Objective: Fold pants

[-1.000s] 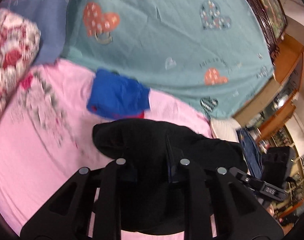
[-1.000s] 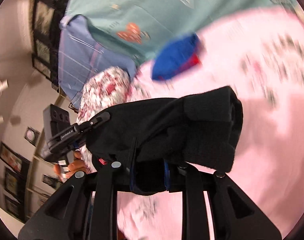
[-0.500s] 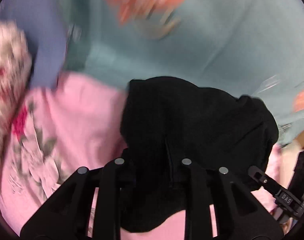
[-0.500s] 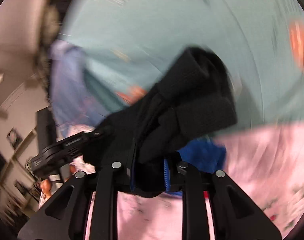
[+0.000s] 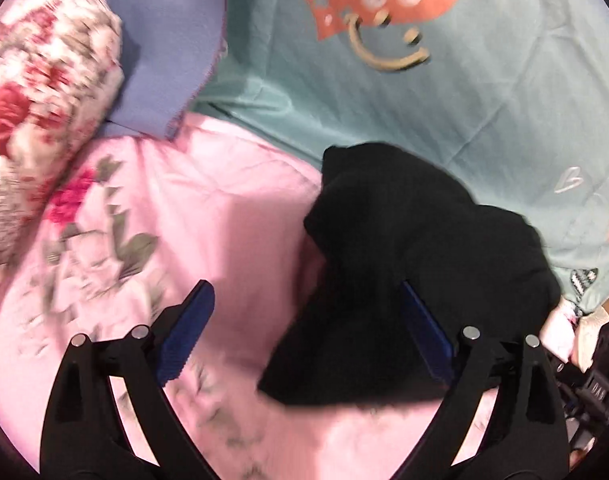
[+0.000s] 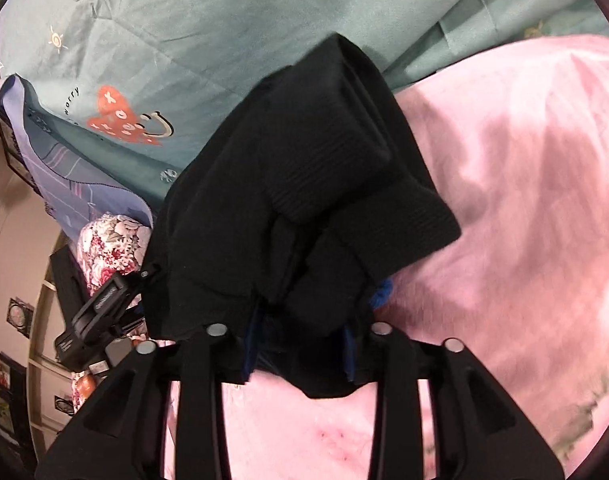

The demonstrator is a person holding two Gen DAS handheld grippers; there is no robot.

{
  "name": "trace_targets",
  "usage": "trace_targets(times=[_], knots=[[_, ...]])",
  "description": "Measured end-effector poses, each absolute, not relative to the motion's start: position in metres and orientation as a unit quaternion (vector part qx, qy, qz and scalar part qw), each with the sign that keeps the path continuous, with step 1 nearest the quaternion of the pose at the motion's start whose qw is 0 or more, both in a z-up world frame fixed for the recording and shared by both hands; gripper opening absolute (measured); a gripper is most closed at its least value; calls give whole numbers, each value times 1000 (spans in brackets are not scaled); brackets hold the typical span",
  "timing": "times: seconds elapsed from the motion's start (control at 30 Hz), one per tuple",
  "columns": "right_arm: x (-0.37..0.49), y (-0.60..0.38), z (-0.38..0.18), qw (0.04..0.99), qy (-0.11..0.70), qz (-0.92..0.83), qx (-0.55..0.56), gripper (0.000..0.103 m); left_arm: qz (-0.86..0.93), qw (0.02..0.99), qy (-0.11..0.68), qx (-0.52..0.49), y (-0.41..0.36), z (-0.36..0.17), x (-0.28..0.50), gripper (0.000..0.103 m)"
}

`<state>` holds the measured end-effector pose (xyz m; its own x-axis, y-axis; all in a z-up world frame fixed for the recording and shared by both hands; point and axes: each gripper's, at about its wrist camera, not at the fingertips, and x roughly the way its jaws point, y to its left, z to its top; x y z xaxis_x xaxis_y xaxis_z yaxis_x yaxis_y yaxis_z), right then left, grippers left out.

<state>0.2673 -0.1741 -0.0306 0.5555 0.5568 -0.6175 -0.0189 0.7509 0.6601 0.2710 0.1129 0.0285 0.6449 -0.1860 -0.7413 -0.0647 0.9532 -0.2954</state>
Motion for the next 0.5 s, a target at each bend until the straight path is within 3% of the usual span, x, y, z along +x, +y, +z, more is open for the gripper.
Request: trace_targets(times=[0.07, 0.17, 0.23, 0.37, 0.5], knots=[[251, -179, -10, 834, 441, 145, 298, 64, -20, 906, 405, -121, 110, 52, 241, 94], [211, -182, 37, 869, 412, 124, 245, 69, -32, 930, 359, -75, 98, 91, 178, 94], [167, -180, 72, 893, 391, 102, 199, 75, -47, 946, 318, -47, 87, 114, 133, 101], [62, -183, 114, 936, 307, 92, 147, 100, -46, 971, 233, 13, 66, 133, 27, 101], [-40, -189, 106, 962, 233, 77, 121, 102, -56, 976, 208, 40, 51, 120, -45, 101]])
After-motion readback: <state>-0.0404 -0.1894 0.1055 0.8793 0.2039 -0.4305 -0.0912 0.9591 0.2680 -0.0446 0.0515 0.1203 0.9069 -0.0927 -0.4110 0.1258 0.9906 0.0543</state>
